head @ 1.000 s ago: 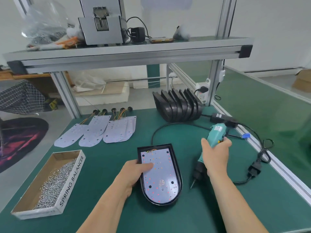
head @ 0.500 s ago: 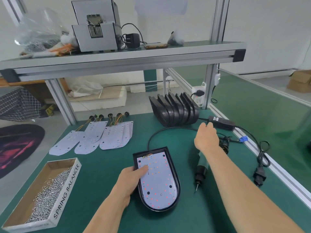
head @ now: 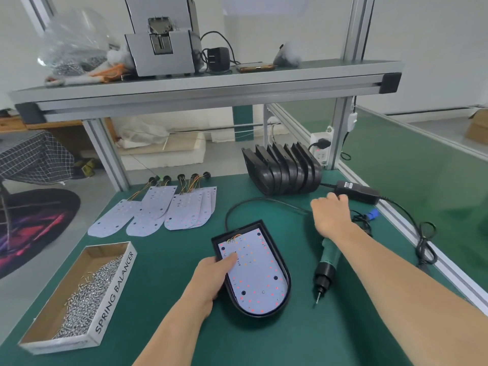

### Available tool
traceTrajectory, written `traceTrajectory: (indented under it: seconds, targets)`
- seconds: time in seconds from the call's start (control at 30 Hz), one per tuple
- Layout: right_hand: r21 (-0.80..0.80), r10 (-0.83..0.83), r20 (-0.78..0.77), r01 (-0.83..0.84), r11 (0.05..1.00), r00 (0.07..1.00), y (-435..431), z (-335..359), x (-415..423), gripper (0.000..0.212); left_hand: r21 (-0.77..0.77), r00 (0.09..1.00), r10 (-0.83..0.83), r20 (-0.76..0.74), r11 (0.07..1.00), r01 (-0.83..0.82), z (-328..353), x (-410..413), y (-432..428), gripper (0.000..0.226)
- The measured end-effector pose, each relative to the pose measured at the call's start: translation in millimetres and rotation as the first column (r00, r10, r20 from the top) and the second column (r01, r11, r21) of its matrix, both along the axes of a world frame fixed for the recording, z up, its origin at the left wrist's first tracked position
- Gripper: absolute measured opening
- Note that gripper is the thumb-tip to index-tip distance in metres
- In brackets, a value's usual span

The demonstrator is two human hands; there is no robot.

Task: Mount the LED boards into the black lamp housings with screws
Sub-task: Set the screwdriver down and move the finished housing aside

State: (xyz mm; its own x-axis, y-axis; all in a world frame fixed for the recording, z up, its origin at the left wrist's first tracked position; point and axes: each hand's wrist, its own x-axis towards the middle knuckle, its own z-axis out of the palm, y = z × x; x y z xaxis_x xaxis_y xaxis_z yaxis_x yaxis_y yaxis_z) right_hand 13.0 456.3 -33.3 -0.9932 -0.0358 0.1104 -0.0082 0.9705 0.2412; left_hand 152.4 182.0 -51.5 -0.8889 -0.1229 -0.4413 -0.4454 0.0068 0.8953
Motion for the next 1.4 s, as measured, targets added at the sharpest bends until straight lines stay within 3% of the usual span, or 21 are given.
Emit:
traceTrajectory:
  seconds: [0.1, 0.2, 0.27, 0.33, 0.43, 0.5, 0.53, 0.6, 0.67, 0.73, 0.8, 0.87, 0.97, 1.1, 1.17, 1.23, 1.3, 1.4]
  targets:
    - [-0.272, 0.243, -0.079, -0.256, 0.928, 0.967, -16, 2, 14, 0.027, -0.024, 1.000, 0.015, -0.006, 1.000, -0.015, -2, -1, -1, 0.022]
    - [-0.560, 0.312, -0.096, -0.311, 0.768, 0.945, -34, 2, 28, 0.024, -0.044, 1.000, 0.022, -0.010, 0.999, -0.022, -4, -2, -1, 0.023]
    - [-0.595, 0.327, -0.021, -0.275, 0.755, 0.945, -41, -2, 35, 0.012, -0.053, 1.000, 0.020, -0.011, 0.998, -0.020, -6, -3, -1, 0.023]
    - [-0.566, 0.317, 0.111, -0.202, 0.799, 0.942, -44, 0, 39, 0.027, -0.061, 1.000, 0.025, -0.019, 0.998, -0.026, -8, -3, -2, 0.022]
    - [-0.449, 0.336, 0.268, -0.192, 0.873, 0.903, -48, 9, 39, 0.020, -0.062, 0.999, 0.031, -0.020, 0.998, -0.032, -9, -3, -2, 0.022]
    - [-0.468, 0.372, 0.361, -0.179, 0.865, 0.855, -48, 13, 40, 0.026, -0.087, 0.999, 0.032, -0.015, 0.996, -0.034, -8, -3, -3, 0.024]
    - [-0.484, 0.388, 0.384, -0.175, 0.858, 0.838, -47, 15, 42, 0.026, -0.108, 0.999, 0.030, -0.010, 0.994, -0.031, -8, -2, -3, 0.025]
    - [-0.537, 0.421, 0.270, -0.227, 0.812, 0.866, -41, 14, 46, 0.018, -0.114, 1.000, 0.028, -0.010, 0.993, -0.029, -8, -2, -3, 0.026]
    - [-0.724, 0.348, -0.021, -0.254, 0.642, 0.937, -36, 13, 51, 0.020, -0.090, 1.000, 0.023, -0.018, 0.996, -0.024, -9, -3, -3, 0.025]
    - [-0.913, 0.096, -0.239, -0.257, 0.318, 0.966, -34, 23, 56, 0.025, -0.094, 1.000, -0.001, -0.018, 0.996, -0.001, -9, -2, -3, 0.025]
    - [-0.949, -0.075, -0.308, -0.300, 0.099, 0.948, -36, 39, 58, 0.017, -0.089, 0.999, -0.025, -0.025, 0.996, 0.022, -8, -2, -4, 0.024]
    - [-0.950, -0.138, -0.311, -0.314, 0.003, 0.940, -42, 53, 57, 0.007, -0.070, 0.998, -0.041, -0.042, 0.997, 0.038, -8, -1, -4, 0.024]
    - [-0.924, -0.188, -0.285, -0.321, -0.209, 0.940, -52, 62, 60, 0.008, -0.072, 0.997, -0.048, -0.058, 0.996, 0.043, -7, 2, -4, 0.026]
    - [-0.858, -0.179, -0.485, -0.505, -0.092, 0.856, -56, 68, 67, 0.010, -0.075, 0.996, -0.048, -0.078, 0.996, 0.043, -5, 3, -5, 0.027]
    - [-0.860, -0.070, -0.488, -0.493, -0.135, 0.870, -56, 71, 69, 0.013, -0.053, 0.994, -0.046, -0.097, 0.998, 0.041, -5, 3, -6, 0.027]
    - [-0.930, 0.031, -0.344, -0.336, -0.148, 0.939, -59, 68, 71, 0.015, -0.028, 0.993, -0.045, -0.108, 0.999, 0.042, -5, 4, -8, 0.026]
    - [-0.984, 0.053, -0.101, -0.092, -0.152, 0.993, -67, 57, 73, 0.026, 0.002, 0.993, -0.055, -0.103, 0.998, 0.055, -4, 4, -12, 0.028]
    - [-0.983, 0.023, 0.104, 0.107, -0.147, 0.994, -77, 37, 82, 0.037, 0.031, 0.993, -0.077, -0.093, 0.996, 0.080, -4, 5, -16, 0.032]
